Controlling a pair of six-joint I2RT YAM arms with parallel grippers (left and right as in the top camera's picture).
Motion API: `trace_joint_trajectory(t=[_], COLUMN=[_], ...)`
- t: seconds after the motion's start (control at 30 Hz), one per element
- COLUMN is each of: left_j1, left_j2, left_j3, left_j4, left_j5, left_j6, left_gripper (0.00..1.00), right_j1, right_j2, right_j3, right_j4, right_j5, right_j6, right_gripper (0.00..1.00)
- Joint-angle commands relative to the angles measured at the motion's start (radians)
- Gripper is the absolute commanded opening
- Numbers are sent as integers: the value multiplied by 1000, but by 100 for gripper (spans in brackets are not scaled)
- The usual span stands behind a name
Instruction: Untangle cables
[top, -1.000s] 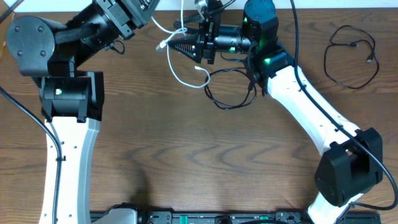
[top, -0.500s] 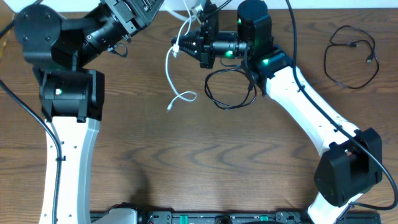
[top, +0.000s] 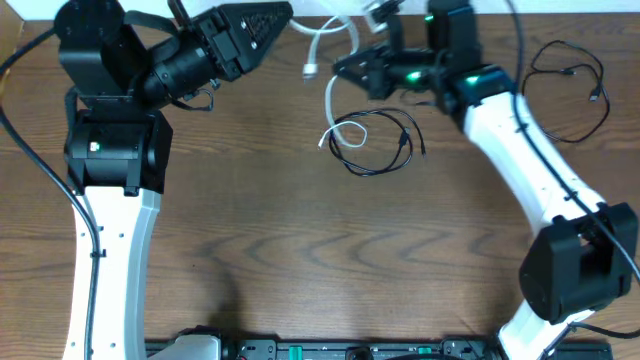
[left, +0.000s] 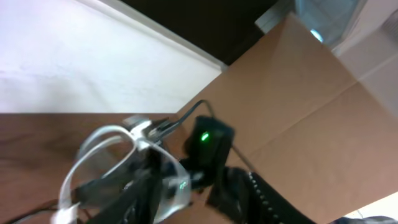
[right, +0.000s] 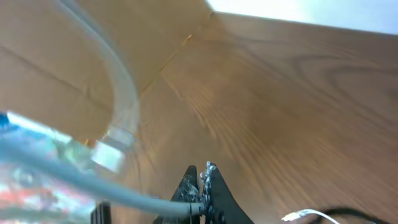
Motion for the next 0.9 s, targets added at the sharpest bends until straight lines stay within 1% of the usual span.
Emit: trace_joint_trajectory(t=[0.0, 0.1, 0.23, 0.4, 0.47, 0.57, 0.6, 0.63, 0.77, 0.8, 0.87], left_j1=[-2, -2, -2, -2, -2, -2, -2, -2, -2, -2, -2], left_j2=[22, 43, 66, 95, 104, 119, 120, 120, 120, 120, 120], left_j3=[2, -3, -4, -4, -4, -4, -4, -4, -4, -4, -4], left_j4=[-17, -50, -74, -75, -78, -98, -106, -111, -111, -111, -112], left_j5=[5, 4, 5, 4, 4, 4, 4, 4, 4, 4, 4], left_j6=[63, 64, 64, 64, 64, 64, 64, 64, 64, 64, 64], left_gripper=[52, 59, 62, 62, 62, 67, 67, 68, 68, 68, 68], right_j1=[-110, -238, -412, -626, -681, -785, -809, -847, -911, -938, -997], right_j2=[-85, -150, -221, -278, -285, -287, -287, -287, -285, -278, -249], right_j3=[24, 24, 24, 24, 24, 24, 24, 24, 24, 24, 24], right_j4=[-2, -49, -148, -261, -300, -372, -396, -430, -495, -513, -522], right_j5=[-52, 6, 109, 108, 109, 137, 177, 257, 476, 555, 632], right_j6=[47, 41, 29, 26, 10, -31, -34, -34, -61, -60, -60], right_gripper=[1, 1, 1, 1, 1, 1, 1, 1, 1, 1, 1])
